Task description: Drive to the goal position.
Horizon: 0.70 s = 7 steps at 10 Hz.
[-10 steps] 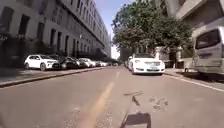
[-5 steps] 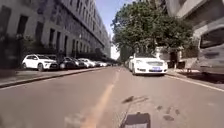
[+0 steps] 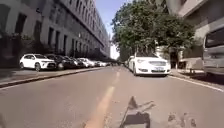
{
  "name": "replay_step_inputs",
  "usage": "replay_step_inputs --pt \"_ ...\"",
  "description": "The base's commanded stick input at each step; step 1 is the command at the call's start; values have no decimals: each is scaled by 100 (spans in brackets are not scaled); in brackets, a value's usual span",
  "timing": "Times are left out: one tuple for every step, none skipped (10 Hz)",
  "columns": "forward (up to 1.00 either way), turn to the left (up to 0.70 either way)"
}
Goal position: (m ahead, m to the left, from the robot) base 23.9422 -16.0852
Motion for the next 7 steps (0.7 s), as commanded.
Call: replay_step_inputs --pt "70 0" --pt "70 0" --pt "70 0" --pt "70 0" --pt "70 0" --pt "70 0" --pt "70 -6"
